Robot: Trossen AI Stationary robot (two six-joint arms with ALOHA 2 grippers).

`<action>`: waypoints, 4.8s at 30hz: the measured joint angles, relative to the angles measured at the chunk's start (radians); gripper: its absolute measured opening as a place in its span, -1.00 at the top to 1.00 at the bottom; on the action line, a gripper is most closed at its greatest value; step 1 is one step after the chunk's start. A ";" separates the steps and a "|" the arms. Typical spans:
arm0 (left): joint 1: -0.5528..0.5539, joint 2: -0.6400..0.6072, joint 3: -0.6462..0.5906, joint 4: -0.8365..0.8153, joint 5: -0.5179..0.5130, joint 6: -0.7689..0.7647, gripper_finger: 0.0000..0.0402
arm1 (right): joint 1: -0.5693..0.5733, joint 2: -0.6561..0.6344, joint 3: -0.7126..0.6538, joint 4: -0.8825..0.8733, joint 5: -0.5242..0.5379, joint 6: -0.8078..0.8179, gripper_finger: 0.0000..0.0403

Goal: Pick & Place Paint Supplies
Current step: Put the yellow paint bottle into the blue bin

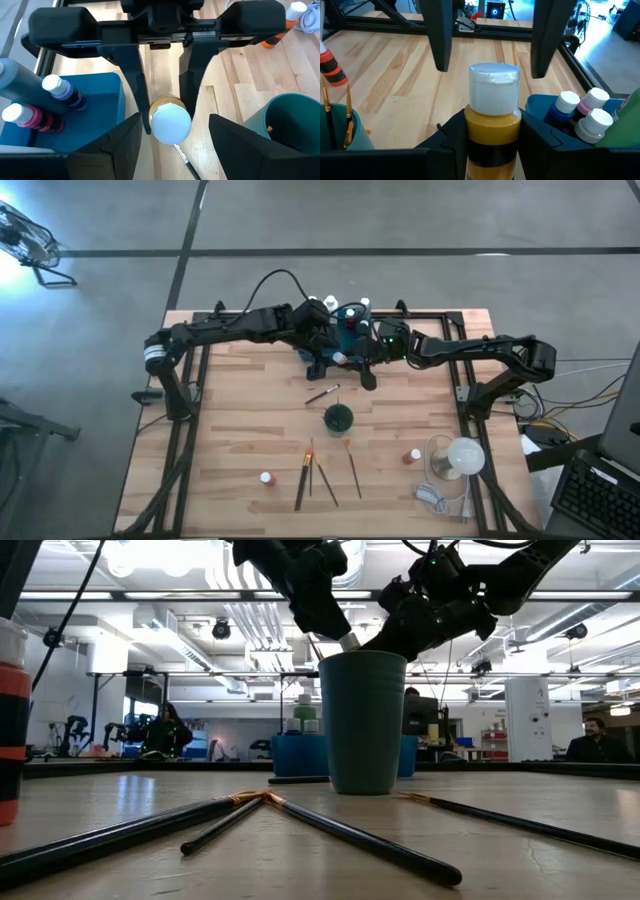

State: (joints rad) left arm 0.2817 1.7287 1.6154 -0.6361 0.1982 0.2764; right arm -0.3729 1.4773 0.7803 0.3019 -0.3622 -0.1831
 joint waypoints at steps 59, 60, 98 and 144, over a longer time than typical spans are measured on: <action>-0.005 0.030 -0.001 -0.093 -0.016 -0.016 -0.06 | 0.048 0.080 0.131 -0.166 0.040 -0.038 0.40; -0.004 0.030 -0.001 -0.093 -0.016 -0.016 -0.06 | 0.048 0.080 0.131 -0.164 0.040 -0.038 0.40; 0.006 0.037 0.012 -0.084 -0.010 0.034 0.39 | 0.058 0.050 0.150 -0.247 0.142 -0.022 -0.09; 0.200 0.460 0.672 -0.594 -0.155 0.066 0.39 | -0.221 -0.365 0.147 -0.925 0.573 0.134 -0.78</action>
State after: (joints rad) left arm 0.4820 2.1891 2.2871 -1.2298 0.0435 0.3428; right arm -0.5935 1.1126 0.9276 -0.6229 0.2107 -0.0490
